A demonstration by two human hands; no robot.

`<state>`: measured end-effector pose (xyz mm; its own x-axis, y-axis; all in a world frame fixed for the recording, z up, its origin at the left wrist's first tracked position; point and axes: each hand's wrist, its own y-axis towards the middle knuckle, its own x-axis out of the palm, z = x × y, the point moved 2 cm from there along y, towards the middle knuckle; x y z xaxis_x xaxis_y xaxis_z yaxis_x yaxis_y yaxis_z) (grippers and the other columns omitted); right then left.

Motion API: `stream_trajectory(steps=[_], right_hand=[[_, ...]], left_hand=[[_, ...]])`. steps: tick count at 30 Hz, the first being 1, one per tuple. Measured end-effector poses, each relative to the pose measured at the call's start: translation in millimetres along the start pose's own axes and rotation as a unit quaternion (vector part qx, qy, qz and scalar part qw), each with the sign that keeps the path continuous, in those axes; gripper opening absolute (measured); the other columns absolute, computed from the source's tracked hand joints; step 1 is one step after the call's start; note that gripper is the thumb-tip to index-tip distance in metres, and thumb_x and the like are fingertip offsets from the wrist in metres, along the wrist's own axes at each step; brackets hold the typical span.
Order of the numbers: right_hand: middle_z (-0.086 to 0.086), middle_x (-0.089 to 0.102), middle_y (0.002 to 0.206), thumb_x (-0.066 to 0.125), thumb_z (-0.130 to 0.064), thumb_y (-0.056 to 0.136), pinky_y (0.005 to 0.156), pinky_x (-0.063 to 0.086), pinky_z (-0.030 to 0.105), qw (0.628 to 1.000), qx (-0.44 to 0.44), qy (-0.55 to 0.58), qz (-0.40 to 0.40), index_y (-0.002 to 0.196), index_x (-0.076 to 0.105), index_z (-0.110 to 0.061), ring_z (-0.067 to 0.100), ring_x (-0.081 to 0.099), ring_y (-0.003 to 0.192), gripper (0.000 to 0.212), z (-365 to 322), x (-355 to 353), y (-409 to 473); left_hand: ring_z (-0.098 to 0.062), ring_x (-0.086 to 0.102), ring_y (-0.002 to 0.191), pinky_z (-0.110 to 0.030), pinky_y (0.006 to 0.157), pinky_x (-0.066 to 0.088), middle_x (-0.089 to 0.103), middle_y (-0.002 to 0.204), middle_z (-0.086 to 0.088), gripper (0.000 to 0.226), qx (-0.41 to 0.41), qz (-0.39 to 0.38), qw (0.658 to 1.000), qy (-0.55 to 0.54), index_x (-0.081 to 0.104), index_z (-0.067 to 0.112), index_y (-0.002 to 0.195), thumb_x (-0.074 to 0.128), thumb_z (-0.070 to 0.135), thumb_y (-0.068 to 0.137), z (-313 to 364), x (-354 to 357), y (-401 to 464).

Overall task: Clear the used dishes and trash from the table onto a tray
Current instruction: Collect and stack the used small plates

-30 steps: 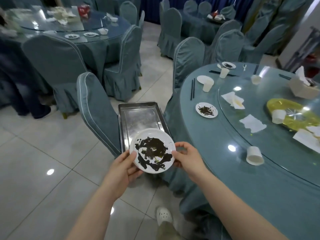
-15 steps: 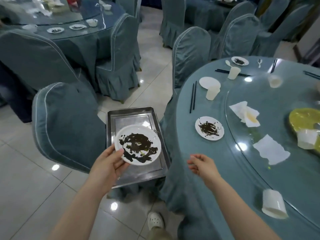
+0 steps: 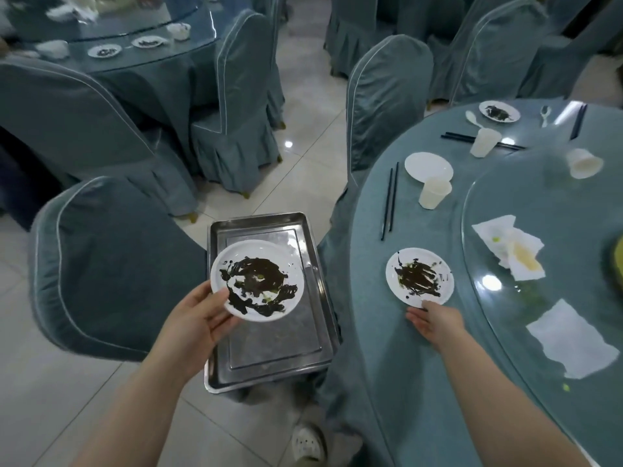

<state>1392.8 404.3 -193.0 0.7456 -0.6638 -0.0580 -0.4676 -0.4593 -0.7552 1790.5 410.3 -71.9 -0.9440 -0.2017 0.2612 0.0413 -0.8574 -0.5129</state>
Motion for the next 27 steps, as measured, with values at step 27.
stream_trajectory(steps=[27], right_hand=[[0.003,0.070,0.074,0.056,-0.010,0.092,0.053,0.052,0.024,0.890,-0.256,-0.223,-0.306,0.095,0.055,-0.009,0.012,0.065,0.057,0.004,110.8,308.5,-355.3]], left_hand=[[-0.018,0.072,0.089,-0.022,0.063,0.056,0.073,0.102,-0.008,0.048,0.066,-0.080,0.993,-0.047,0.043,0.011,0.137,0.057,0.012,0.091,104.5,-249.1,-64.0]])
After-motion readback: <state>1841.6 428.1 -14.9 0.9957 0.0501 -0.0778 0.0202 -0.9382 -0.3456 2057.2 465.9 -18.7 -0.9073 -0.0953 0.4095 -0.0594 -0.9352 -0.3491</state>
